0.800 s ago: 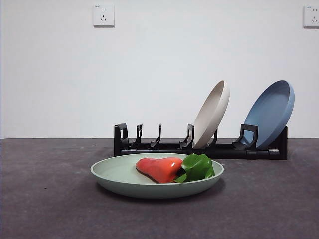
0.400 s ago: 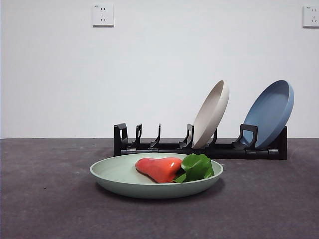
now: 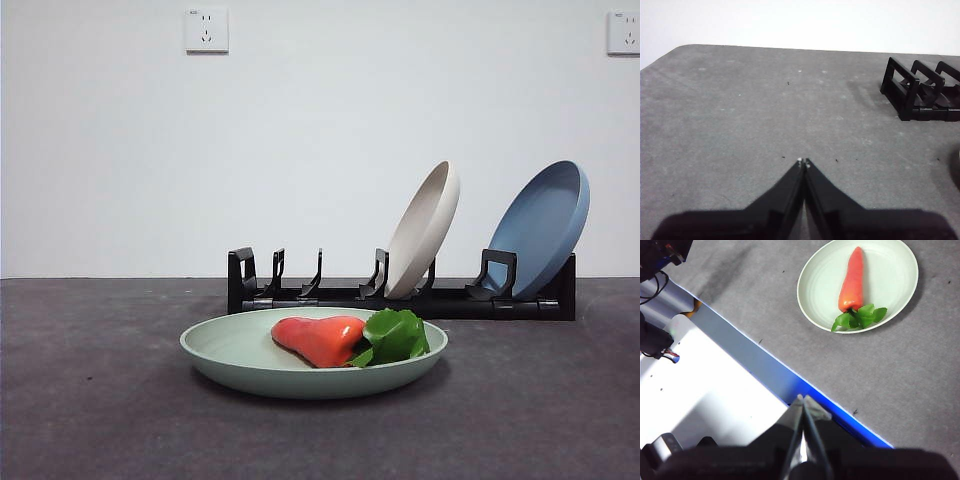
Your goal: Take the green plate from the plate rack,put the plate on the table,take the carrot from the table,put the carrot in the plate
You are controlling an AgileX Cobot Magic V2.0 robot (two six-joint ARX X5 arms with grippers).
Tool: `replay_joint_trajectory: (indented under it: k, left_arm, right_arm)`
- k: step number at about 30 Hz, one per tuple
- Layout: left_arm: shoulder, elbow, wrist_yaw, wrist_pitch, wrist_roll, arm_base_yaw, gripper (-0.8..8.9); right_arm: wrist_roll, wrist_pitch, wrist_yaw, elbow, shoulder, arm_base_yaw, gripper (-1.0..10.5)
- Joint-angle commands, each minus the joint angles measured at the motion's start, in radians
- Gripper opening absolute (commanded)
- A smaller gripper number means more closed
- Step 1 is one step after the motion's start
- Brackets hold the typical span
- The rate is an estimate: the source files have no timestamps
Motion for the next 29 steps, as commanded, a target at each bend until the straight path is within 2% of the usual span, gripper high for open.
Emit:
replay_joint_trajectory:
  k: [1, 4, 8, 10, 13, 15, 19, 23, 29]
  left_arm:
    - [-0.003, -0.013, -0.003, 0.003, -0.006, 0.003, -0.03]
    - [-0.003, -0.013, -0.003, 0.003, -0.006, 0.003, -0.03]
    - [-0.003, -0.013, -0.005, 0.003, -0.006, 0.003, -0.03]
    - [-0.003, -0.013, -0.004, 0.004, -0.006, 0.003, -0.03]
    - [-0.003, -0.013, -0.005, 0.004, -0.006, 0.003, -0.03]
    - [-0.003, -0.013, -0.005, 0.004, -0.006, 0.003, -0.03]
    - [-0.003, -0.013, -0.005, 0.004, -0.006, 0.003, -0.03]
    - [-0.003, -0.013, -0.005, 0.004, -0.006, 0.003, -0.03]
    - [-0.003, -0.013, -0.005, 0.004, -0.006, 0.003, -0.03]
  right_arm:
    - [-0.057, 0.021, 0.028, -0.007, -0.013, -0.02, 0.0]
    - [-0.127, 0.086, 0.077, -0.011, -0.056, -0.11, 0.0]
    - [-0.148, 0.225, 0.023, -0.037, -0.149, -0.313, 0.0]
    - [-0.168, 0.263, 0.027, -0.058, -0.196, -0.407, 0.0]
    - [-0.259, 0.348, 0.027, -0.131, -0.279, -0.538, 0.0]
    - [-0.285, 0.422, 0.023, -0.204, -0.338, -0.595, 0.0]
    - [-0.241, 0.636, 0.024, -0.407, -0.461, -0.657, 0.0]
    - [-0.192, 0.862, 0.026, -0.615, -0.549, -0.669, 0.0]
    - [-0.187, 1.023, 0.035, -0.795, -0.597, -0.669, 0.0]
